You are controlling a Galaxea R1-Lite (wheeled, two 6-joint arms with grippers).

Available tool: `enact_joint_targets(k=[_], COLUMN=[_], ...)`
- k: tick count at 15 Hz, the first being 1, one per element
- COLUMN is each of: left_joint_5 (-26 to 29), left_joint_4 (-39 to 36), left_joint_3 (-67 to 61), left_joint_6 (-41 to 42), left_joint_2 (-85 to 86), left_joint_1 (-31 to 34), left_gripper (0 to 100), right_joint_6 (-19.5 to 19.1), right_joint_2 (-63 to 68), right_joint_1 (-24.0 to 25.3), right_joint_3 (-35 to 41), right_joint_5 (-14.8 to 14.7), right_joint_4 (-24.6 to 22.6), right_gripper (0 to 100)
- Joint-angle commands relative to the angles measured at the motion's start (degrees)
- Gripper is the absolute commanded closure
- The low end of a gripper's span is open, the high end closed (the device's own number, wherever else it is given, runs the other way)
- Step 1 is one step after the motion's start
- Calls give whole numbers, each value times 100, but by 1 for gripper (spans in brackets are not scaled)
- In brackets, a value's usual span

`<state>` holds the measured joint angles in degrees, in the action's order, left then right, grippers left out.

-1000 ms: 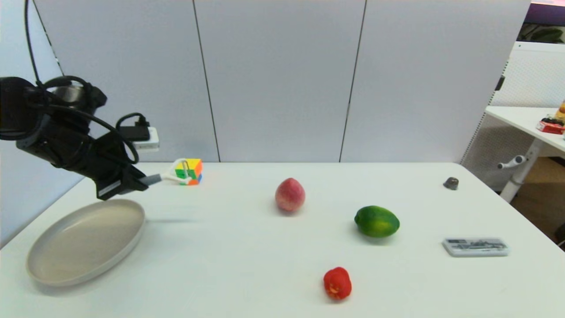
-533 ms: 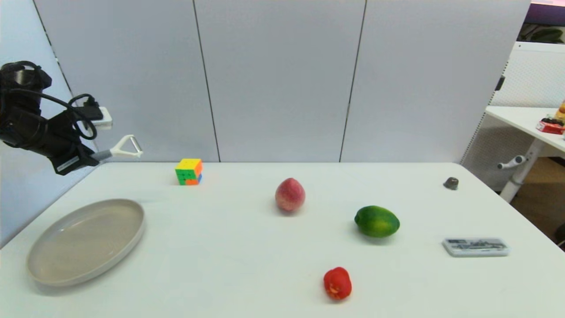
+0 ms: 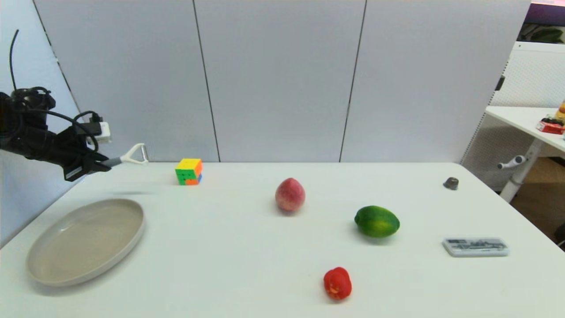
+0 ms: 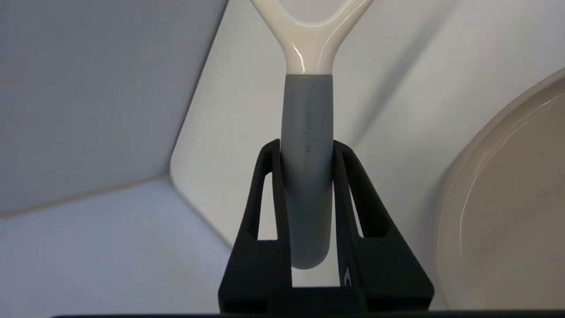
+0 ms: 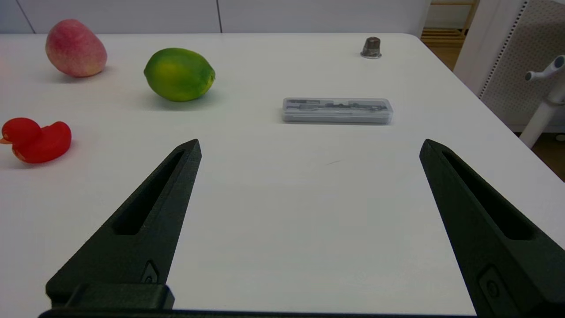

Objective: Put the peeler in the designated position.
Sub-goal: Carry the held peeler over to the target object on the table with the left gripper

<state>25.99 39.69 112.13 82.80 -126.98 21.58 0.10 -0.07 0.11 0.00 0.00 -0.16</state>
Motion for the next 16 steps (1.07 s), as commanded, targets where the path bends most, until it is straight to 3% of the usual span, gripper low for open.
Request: enact_joint_targets(k=[1,16], left_joint_5=[407,389], left_joint_4=[30,30], left_joint_3=[20,37], left_joint_6=[131,131], left_joint_2=[-460,-925], left_joint_1=[13,13], left_gripper=[100,100], right_joint_6=[-1,-1], right_joint_2=[7,7], right_joint_1=[-2,7], right_joint_3=[9,9], right_joint_5=[0,0], right_joint_4=[-2,-2], right_gripper=[0,0])
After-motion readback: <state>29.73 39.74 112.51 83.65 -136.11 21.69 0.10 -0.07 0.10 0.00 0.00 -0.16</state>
